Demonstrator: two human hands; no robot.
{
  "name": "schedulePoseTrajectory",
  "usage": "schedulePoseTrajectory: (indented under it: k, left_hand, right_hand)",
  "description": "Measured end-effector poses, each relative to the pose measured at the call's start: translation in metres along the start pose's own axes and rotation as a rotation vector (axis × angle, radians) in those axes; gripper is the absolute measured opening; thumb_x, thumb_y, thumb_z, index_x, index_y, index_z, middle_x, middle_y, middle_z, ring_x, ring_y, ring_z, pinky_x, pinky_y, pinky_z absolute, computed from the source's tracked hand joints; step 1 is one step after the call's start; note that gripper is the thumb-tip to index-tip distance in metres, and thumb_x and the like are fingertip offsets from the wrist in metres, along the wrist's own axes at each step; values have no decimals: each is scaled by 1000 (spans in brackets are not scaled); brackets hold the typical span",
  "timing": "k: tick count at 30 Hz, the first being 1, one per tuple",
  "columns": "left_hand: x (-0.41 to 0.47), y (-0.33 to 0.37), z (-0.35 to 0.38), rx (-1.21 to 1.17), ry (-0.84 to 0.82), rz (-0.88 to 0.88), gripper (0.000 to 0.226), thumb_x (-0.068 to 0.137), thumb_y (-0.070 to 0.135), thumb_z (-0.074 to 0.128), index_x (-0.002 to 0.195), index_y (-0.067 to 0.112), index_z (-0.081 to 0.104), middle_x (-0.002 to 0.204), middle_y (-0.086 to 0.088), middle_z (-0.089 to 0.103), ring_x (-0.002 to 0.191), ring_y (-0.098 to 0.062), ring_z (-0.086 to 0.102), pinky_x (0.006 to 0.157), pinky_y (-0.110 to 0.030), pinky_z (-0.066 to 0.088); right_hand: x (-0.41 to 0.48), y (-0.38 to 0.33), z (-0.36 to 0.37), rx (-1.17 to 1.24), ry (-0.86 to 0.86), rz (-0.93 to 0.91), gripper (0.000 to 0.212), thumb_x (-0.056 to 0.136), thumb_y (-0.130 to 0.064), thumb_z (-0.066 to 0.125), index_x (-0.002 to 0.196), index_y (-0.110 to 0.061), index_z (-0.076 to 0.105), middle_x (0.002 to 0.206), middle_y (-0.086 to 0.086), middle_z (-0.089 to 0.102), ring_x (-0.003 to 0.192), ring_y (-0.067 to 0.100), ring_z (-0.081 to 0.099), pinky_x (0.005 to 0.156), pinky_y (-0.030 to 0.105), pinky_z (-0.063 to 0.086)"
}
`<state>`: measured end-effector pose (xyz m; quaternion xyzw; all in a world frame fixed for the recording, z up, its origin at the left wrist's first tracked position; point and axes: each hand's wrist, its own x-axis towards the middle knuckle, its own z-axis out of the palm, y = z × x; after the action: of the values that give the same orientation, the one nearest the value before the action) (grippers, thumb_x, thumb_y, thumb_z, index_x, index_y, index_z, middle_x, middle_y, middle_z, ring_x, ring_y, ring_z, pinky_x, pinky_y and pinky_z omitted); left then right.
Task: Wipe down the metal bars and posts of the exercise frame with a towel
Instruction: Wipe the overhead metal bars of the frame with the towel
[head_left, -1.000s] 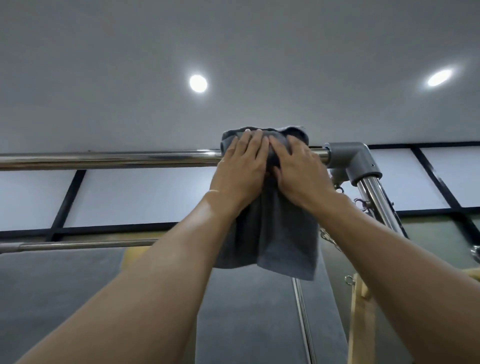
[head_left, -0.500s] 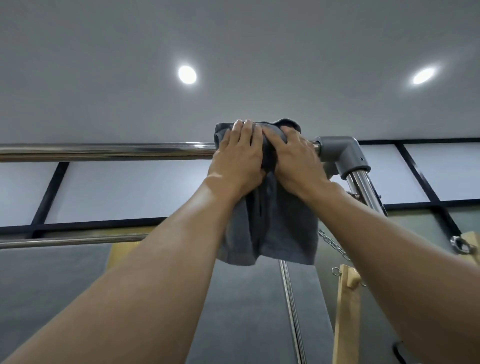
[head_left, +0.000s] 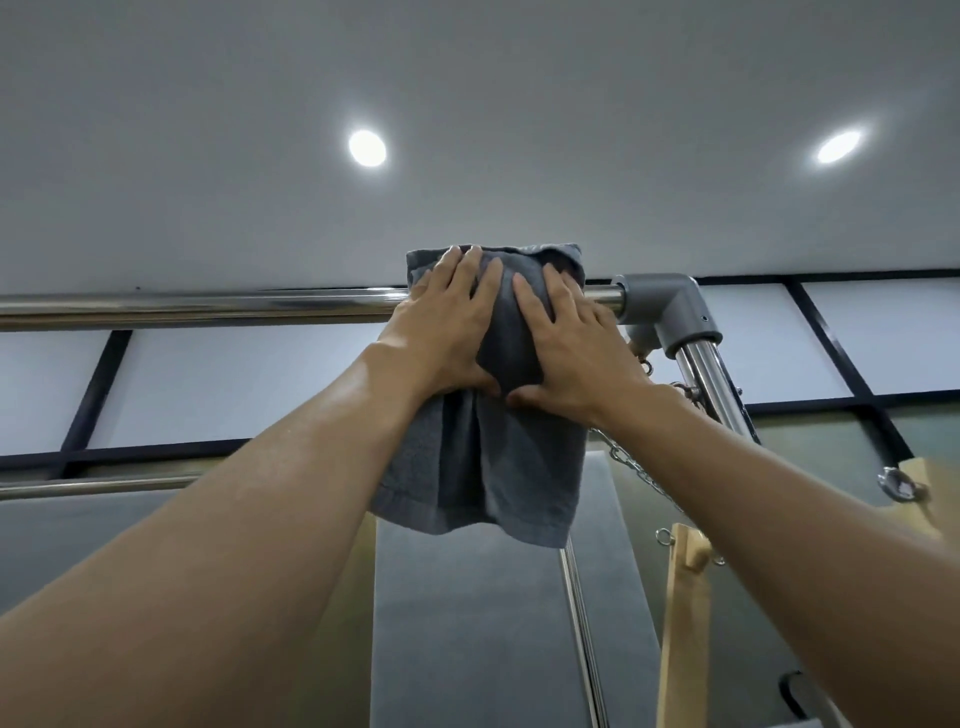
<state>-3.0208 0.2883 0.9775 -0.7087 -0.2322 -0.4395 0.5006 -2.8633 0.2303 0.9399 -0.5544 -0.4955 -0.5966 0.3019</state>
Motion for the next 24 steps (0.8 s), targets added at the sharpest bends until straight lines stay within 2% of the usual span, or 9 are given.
schedulePoseTrajectory:
  k: [4, 8, 9, 12, 15, 17, 20, 22, 24]
  left_hand:
    - [5, 4, -4, 109, -12, -60, 117, 74, 51, 76, 155, 15, 0, 158, -22, 8, 147, -40, 9, 116, -51, 23]
    - [11, 2, -4, 244, 68, -78, 95, 77, 35, 70, 151, 14, 15, 143, -17, 36, 128, -37, 37, 102, -49, 34]
    - [12, 1, -4, 257, 98, -76, 89, 77, 32, 70, 148, 14, 21, 138, -16, 42, 123, -36, 41, 98, -47, 36]
    - [12, -1, -6, 233, 156, -43, 72, 76, 29, 70, 137, 13, 37, 129, -12, 51, 115, -34, 48, 90, -44, 39]
    - [6, -3, -12, 47, 174, -5, 61, 76, 29, 69, 130, 12, 45, 121, -11, 57, 112, -34, 52, 91, -43, 40]
    - [-2, -9, -17, -177, 150, -27, 58, 72, 27, 70, 123, 13, 48, 110, -11, 63, 103, -35, 56, 84, -40, 42]
    - [-17, -24, -30, -469, 2, -132, 53, 66, 27, 75, 111, 19, 49, 92, -5, 62, 86, -28, 56, 69, -32, 41]
    - [-27, -33, -37, -543, -114, -172, 45, 67, 25, 79, 104, 20, 55, 91, -1, 62, 84, -21, 55, 67, -28, 39]
    - [-38, -40, -41, -643, -241, -207, 33, 67, 21, 81, 94, 20, 61, 88, -1, 66, 78, -17, 60, 63, -26, 46]
  right_hand:
    - [7, -3, -7, -110, 51, -11, 115, 75, -60, 69, 154, -18, -3, 160, 19, 5, 149, 32, 8, 120, 48, 9]
    - [16, -1, -7, -188, 10, -34, 118, 73, -54, 73, 154, -12, -3, 158, 22, 11, 147, 35, 16, 119, 48, 15]
    - [18, -1, -6, -222, 39, -39, 110, 77, -47, 72, 154, -11, 3, 154, 23, 20, 142, 37, 25, 116, 48, 22]
    - [24, 2, -5, -292, 198, -61, 72, 81, -22, 60, 146, -7, 32, 126, 22, 51, 113, 40, 54, 93, 46, 41]
    - [23, 1, -9, -214, 264, -77, 61, 78, -15, 58, 137, -8, 43, 118, 20, 56, 104, 40, 57, 86, 46, 42]
    - [17, -1, -12, -99, 260, -105, 66, 75, -18, 60, 137, -10, 43, 125, 17, 53, 110, 38, 54, 92, 46, 40]
    - [2, -8, -17, 171, 220, -171, 75, 71, -33, 57, 142, -18, 38, 134, 9, 47, 121, 32, 48, 100, 45, 36]
    - [-9, -16, -20, 353, 133, -193, 79, 71, -51, 52, 143, -24, 34, 137, 3, 43, 125, 26, 45, 102, 44, 33]
    - [-17, -26, -20, 440, -3, -195, 93, 67, -75, 52, 145, -28, 28, 140, -1, 42, 125, 22, 45, 103, 44, 35]
